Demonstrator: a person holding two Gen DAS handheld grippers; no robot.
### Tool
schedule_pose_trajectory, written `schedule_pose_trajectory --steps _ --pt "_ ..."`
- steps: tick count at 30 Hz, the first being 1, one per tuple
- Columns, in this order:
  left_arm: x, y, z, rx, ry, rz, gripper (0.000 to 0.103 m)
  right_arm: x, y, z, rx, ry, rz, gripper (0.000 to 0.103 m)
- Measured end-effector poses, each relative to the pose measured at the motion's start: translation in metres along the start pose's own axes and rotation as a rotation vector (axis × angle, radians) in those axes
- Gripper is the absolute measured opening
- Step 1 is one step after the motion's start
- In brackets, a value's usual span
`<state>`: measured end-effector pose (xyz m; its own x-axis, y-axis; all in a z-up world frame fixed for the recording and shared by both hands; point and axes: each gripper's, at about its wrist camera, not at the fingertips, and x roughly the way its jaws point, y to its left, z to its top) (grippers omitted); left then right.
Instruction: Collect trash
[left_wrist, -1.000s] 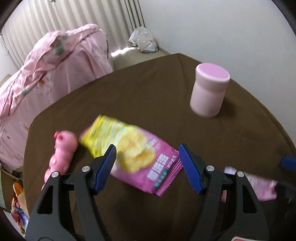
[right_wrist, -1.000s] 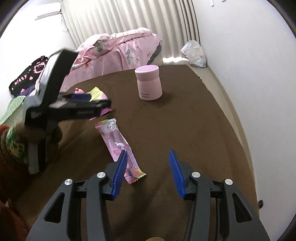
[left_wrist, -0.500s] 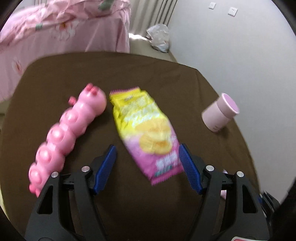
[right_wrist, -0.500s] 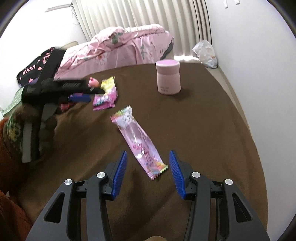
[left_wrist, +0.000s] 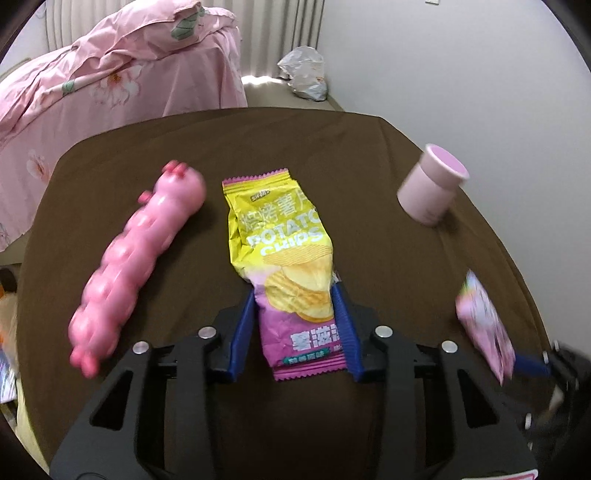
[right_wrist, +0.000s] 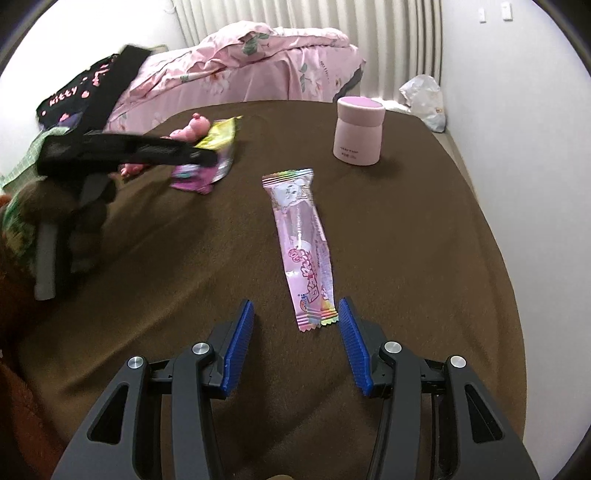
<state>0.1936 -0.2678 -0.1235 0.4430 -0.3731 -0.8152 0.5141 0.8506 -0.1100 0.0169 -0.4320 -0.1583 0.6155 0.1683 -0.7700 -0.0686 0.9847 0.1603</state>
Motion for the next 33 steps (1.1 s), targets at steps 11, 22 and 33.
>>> schedule_pose_trajectory --steps 11,22,33 --pt "-0.056 0.037 -0.052 -0.009 0.03 -0.094 0.04 -0.006 -0.02 0.022 0.099 -0.109 0.045 0.045" --pt "-0.078 0.056 -0.069 -0.078 -0.022 -0.087 0.041 0.005 0.002 0.026 -0.007 -0.053 -0.03 0.014" --pt "-0.152 0.077 -0.075 -0.072 -0.215 0.01 0.041 -0.039 0.067 0.07 -0.143 -0.195 0.023 0.013"
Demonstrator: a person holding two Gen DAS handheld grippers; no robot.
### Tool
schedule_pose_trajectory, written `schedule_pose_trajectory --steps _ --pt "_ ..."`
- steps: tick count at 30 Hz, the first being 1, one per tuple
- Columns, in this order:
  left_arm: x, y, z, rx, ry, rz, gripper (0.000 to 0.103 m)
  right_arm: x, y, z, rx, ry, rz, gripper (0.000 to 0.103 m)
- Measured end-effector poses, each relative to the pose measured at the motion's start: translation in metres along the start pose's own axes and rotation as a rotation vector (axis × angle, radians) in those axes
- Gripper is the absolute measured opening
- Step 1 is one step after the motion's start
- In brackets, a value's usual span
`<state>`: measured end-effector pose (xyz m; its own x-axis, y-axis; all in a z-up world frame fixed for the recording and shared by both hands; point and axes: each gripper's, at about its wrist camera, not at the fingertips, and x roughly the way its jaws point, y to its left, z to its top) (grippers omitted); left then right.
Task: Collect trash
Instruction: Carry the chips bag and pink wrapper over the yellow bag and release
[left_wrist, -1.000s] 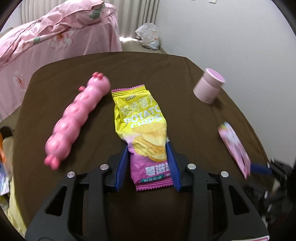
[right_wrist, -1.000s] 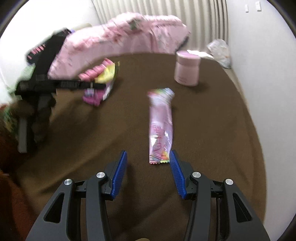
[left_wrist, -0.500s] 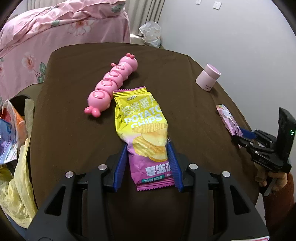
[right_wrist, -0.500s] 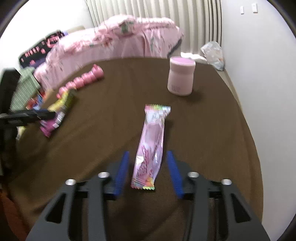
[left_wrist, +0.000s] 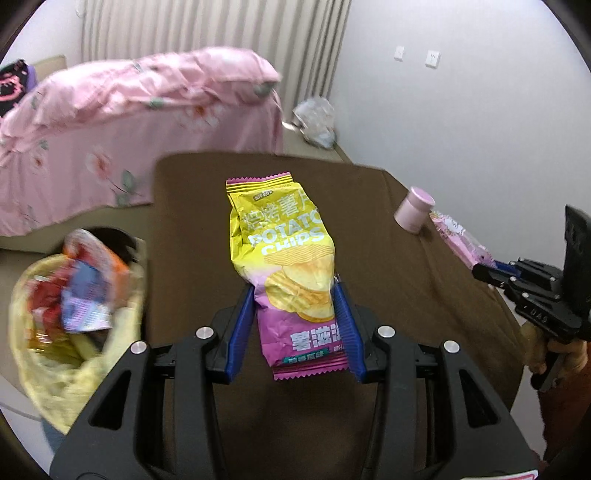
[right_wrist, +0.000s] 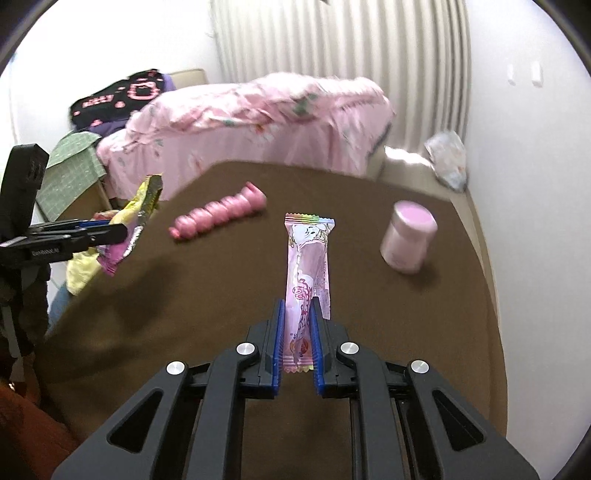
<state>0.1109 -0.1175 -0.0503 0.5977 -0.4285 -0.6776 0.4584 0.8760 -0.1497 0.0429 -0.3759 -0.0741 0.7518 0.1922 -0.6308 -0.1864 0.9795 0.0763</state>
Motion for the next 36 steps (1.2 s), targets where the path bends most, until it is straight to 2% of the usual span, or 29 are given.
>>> schedule_pose_trajectory --steps 8,15,20,30,33,36 --pt "-0.05 0.052 0.0 -0.077 -0.089 0.104 0.041 -0.008 0.069 0.058 -0.112 -0.086 0.113 0.013" --pt "-0.08 0.098 -0.005 -0.155 -0.151 0.177 0.041 0.001 0.129 0.092 -0.202 -0.11 0.196 0.013" --pt "-0.095 0.138 -0.014 -0.253 -0.186 0.241 0.042 0.012 0.162 0.106 -0.227 -0.107 0.244 0.013" --pt "-0.095 0.189 -0.045 -0.432 -0.209 0.354 0.043 0.054 0.212 0.118 -0.284 -0.045 0.326 0.013" --pt "-0.087 0.202 -0.052 -0.482 -0.203 0.351 0.043 0.078 0.223 0.121 -0.29 0.001 0.372 0.013" --pt "-0.073 0.208 -0.054 -0.484 -0.174 0.346 0.043 0.111 0.237 0.122 -0.304 0.069 0.42 0.013"
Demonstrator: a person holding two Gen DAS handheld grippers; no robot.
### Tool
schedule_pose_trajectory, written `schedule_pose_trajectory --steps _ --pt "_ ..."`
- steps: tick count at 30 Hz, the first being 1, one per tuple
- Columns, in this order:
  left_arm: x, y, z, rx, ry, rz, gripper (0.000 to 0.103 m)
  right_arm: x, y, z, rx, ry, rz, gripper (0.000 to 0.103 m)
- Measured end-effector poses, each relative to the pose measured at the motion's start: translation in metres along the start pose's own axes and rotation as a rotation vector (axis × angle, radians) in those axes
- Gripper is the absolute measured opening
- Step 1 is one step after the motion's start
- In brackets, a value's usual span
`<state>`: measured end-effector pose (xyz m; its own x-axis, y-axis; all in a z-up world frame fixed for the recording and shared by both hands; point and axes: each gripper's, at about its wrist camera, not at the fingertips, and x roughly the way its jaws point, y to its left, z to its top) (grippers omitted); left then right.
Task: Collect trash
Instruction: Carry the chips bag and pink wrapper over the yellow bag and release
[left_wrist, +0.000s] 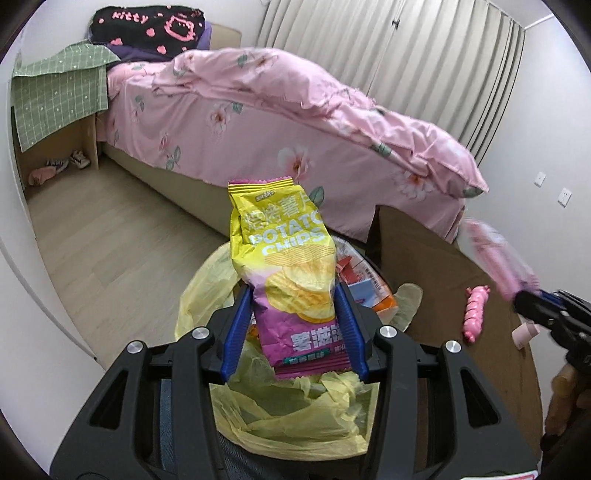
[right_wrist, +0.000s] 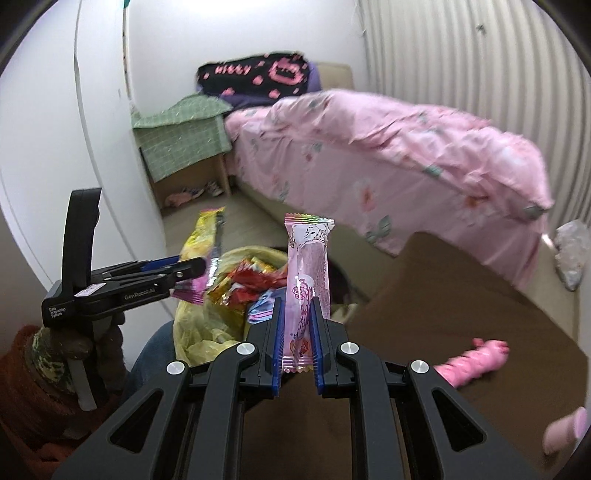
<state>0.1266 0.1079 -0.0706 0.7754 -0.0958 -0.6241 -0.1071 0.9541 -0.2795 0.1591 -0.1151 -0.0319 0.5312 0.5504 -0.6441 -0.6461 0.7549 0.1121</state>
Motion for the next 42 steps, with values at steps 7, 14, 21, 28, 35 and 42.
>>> schedule_pose_trajectory --steps 7,14,21,28,35,42 --pt "0.055 -0.005 0.0 0.029 0.102 0.003 0.043 0.097 -0.013 0.002 0.027 0.175 0.097 0.013" --pt "0.093 -0.008 -0.006 0.053 0.2 0.051 0.043 0.147 -0.017 0.0 0.023 0.283 0.104 0.013" --pt "0.09 -0.002 -0.007 0.005 0.195 0.004 0.043 0.136 -0.021 -0.005 0.037 0.257 0.114 0.013" --pt "0.07 0.007 -0.006 -0.043 0.194 -0.027 0.043 0.132 -0.023 0.001 0.072 0.21 0.139 0.013" --pt "0.069 0.008 -0.007 -0.044 0.212 -0.032 0.046 0.13 -0.023 0.003 0.078 0.193 0.134 0.014" --pt "0.065 0.006 0.002 -0.064 0.191 -0.062 0.055 0.125 -0.024 -0.002 0.097 0.206 0.137 0.027"
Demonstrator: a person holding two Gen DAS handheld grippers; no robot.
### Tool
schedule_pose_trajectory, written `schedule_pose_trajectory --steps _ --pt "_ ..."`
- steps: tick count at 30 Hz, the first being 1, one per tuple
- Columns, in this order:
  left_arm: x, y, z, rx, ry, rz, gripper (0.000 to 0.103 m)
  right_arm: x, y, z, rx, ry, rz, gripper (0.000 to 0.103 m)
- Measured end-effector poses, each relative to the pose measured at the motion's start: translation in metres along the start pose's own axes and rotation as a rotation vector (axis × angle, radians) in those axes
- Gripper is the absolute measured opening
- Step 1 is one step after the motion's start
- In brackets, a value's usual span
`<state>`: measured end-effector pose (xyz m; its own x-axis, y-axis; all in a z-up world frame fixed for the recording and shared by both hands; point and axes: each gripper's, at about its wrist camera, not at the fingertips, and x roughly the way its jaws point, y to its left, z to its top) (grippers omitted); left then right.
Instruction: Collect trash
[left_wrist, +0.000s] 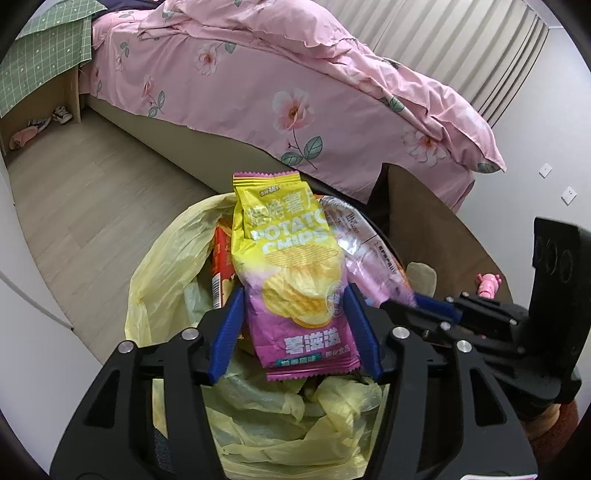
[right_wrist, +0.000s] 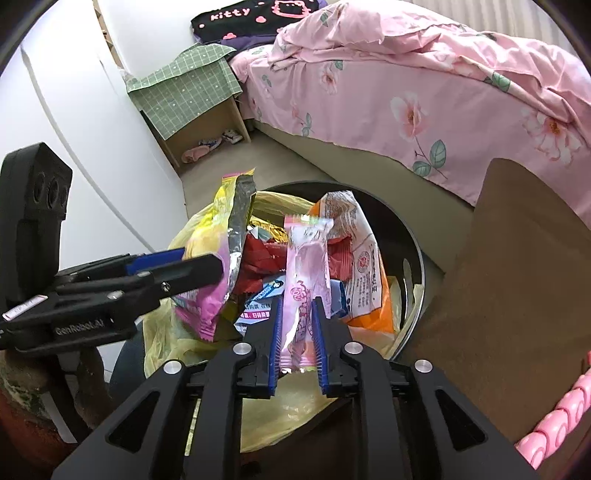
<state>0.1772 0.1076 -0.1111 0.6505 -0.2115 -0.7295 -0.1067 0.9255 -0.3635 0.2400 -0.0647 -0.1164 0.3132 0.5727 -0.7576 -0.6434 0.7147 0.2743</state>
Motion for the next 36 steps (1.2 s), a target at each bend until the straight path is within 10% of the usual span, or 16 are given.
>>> schedule_pose_trajectory --steps 2,24,36 --pt "-0.004 0.0 0.003 -0.01 -0.013 -0.001 0.061 -0.005 0.001 -0.003 0.011 -0.015 0.026 0.04" --pt "-0.142 -0.1 -0.066 0.248 -0.196 0.072 0.069 -0.205 0.048 -0.122 0.103 -0.302 -0.289 0.042" --pt "-0.177 -0.123 -0.1 0.335 -0.226 0.165 0.069 -0.234 0.081 -0.162 0.173 -0.336 -0.381 0.042"
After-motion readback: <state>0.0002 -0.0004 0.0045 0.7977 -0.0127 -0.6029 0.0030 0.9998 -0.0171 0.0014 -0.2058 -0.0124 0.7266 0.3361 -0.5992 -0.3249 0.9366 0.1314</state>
